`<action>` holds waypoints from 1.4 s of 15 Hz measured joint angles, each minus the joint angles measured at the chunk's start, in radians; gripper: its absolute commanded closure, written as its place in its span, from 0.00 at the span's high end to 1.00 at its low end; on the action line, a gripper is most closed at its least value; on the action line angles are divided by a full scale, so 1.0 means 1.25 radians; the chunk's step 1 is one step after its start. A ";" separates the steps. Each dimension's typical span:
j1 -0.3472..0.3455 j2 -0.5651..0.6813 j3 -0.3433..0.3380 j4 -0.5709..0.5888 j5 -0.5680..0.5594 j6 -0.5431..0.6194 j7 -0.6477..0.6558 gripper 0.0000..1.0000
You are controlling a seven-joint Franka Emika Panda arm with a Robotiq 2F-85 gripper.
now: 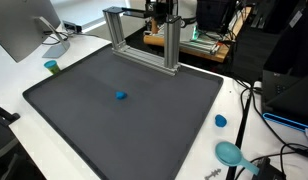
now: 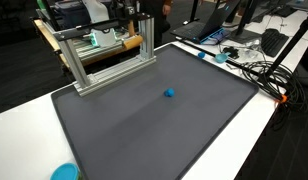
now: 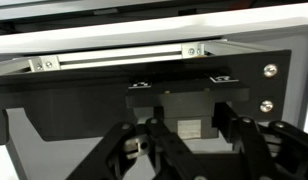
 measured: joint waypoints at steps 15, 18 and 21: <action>0.017 -0.025 -0.072 -0.012 0.064 -0.018 -0.179 0.43; 0.015 -0.038 -0.076 -0.017 0.064 -0.018 -0.181 0.32; 0.015 -0.050 -0.076 -0.025 0.065 -0.010 -0.177 0.29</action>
